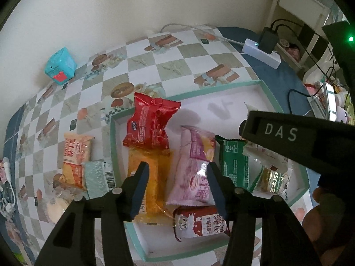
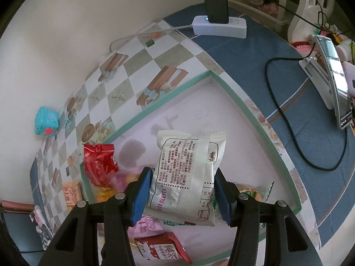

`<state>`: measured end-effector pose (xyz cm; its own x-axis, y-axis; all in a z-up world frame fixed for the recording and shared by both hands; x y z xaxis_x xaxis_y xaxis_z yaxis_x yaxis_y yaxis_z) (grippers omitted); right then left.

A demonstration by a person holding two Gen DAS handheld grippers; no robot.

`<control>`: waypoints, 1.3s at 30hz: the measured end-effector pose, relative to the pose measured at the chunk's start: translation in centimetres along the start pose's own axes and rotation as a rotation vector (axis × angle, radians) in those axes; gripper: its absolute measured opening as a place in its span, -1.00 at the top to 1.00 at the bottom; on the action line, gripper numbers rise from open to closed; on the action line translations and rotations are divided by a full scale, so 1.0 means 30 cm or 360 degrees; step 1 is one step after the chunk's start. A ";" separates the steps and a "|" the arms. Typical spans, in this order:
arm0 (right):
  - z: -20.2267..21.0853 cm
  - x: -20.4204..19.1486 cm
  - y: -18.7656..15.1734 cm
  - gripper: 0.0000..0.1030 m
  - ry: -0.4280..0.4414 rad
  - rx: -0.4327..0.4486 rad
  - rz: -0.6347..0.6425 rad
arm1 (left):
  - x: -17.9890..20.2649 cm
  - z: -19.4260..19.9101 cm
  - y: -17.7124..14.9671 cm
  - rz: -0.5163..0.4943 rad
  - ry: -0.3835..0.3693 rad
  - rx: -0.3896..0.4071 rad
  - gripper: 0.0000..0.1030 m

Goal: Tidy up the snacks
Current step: 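Lower both packs into the tray and open both tools, then move both open tools back over the snack pile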

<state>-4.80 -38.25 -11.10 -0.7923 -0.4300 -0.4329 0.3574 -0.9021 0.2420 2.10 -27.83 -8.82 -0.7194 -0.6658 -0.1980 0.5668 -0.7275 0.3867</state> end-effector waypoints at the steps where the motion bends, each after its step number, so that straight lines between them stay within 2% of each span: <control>1: 0.001 0.000 0.000 -0.15 0.0000 0.0000 0.0000 | -0.005 0.003 0.002 0.0004 0.0006 0.0004 -0.08; 6: 0.005 -0.002 0.002 -0.15 0.0003 0.0004 -0.0006 | -0.066 0.010 0.009 0.0069 0.0064 0.0002 -0.13; 11: 0.012 0.001 0.003 -0.16 0.0013 0.0002 -0.0019 | -0.174 -0.001 0.010 0.0241 0.0108 -0.0051 -0.17; 14: 0.021 -0.004 0.006 -0.31 0.0034 0.0008 -0.0018 | -0.256 -0.019 0.000 0.0377 0.0142 -0.0106 -0.47; 19: 0.038 -0.017 0.012 -0.33 0.0035 0.0031 -0.0002 | -0.394 -0.054 -0.031 0.0588 0.0178 -0.0190 -0.49; 21: 0.041 -0.024 0.012 -0.41 0.0036 0.0039 0.0008 | -0.454 -0.072 -0.052 0.0685 0.0189 -0.0226 -0.67; 22: 0.041 -0.028 0.011 -0.52 0.0038 0.0043 0.0013 | -0.483 -0.079 -0.062 0.0728 0.0198 -0.0237 -0.70; 29: 0.034 -0.098 -0.006 -0.77 0.0055 0.0057 0.0131 | -0.697 -0.126 -0.160 0.1065 0.0189 -0.0328 -0.78; 33: 0.033 -0.153 -0.024 -0.92 0.0063 0.0067 0.0214 | -0.811 -0.127 -0.218 0.1218 0.0224 -0.0348 -0.79; 35: 0.034 -0.183 -0.036 -1.00 0.0063 0.0073 0.0258 | -0.859 -0.119 -0.246 0.1265 0.0251 -0.0349 -0.79; 39: 0.031 -0.251 -0.070 -1.00 0.0073 0.0075 0.0349 | -0.949 -0.102 -0.300 0.1306 0.0340 -0.0348 -0.79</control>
<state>-0.03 -33.09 -7.54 -0.6744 -0.6179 -0.4041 0.4945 -0.7845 0.3743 18.72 -2.83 -9.43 0.0278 -0.9940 -0.1062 0.9526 -0.0059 0.3042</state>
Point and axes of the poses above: each gripper's, at about its wrist camera, not at the fingertips, and z roughly against the way its jaws point, x to its right, y to its top, the point moved 8 cm from there along -z, roughly the way its jaws point, and after that the axes turned 11 degrees about y, right-handed, at the moved point
